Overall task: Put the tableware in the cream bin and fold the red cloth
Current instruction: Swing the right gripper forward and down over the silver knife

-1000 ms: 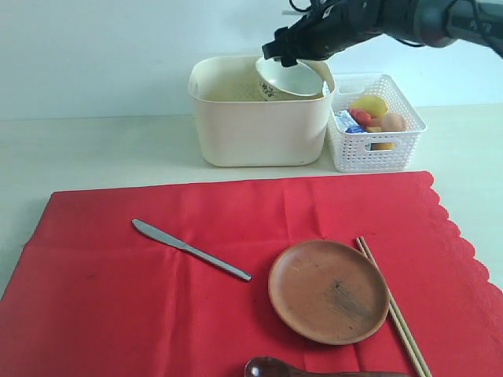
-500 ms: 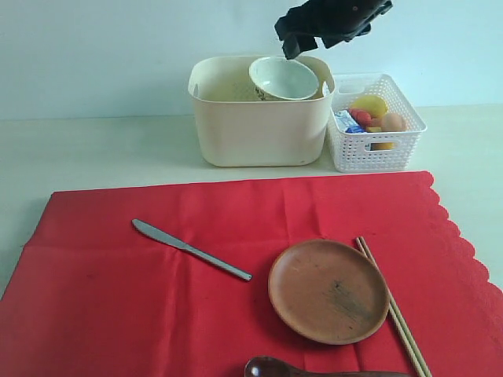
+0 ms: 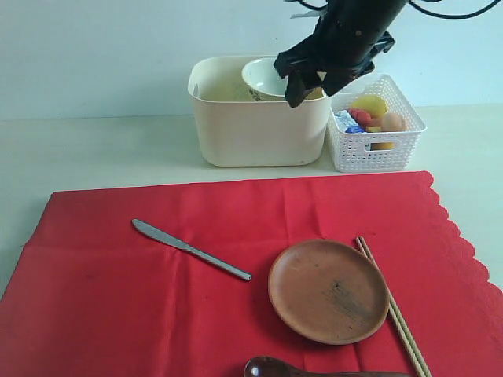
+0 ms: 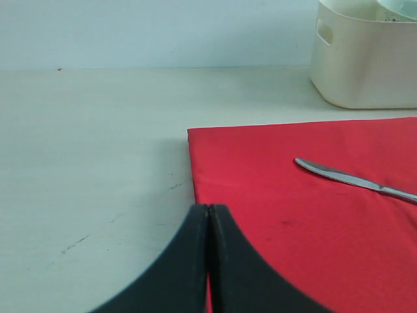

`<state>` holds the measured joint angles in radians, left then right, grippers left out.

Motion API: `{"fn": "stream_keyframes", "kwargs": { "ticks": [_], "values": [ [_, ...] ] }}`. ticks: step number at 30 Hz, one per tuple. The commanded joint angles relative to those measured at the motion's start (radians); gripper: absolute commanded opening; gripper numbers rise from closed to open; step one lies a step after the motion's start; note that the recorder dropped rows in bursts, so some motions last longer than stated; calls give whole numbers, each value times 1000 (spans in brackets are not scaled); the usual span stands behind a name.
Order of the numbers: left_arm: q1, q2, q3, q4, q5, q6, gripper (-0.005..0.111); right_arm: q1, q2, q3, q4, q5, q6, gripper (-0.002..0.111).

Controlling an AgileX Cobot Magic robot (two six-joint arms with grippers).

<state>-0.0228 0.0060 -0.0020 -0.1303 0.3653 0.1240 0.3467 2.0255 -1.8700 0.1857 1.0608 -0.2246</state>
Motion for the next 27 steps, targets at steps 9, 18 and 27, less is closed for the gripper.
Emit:
{"fn": "stream_keyframes", "kwargs": {
  "ticks": [9, 18, 27],
  "values": [
    [-7, -6, 2, -4, -10, -2, 0, 165, -78, 193, -3, -96, -17, 61],
    [-7, -6, 2, -4, -10, -2, 0, 274, -73, 280, -3, -191, -84, 61],
    [-7, -6, 2, -4, -10, -2, 0, 305, -11, 289, 45, -280, -92, 61]
  ]
}}
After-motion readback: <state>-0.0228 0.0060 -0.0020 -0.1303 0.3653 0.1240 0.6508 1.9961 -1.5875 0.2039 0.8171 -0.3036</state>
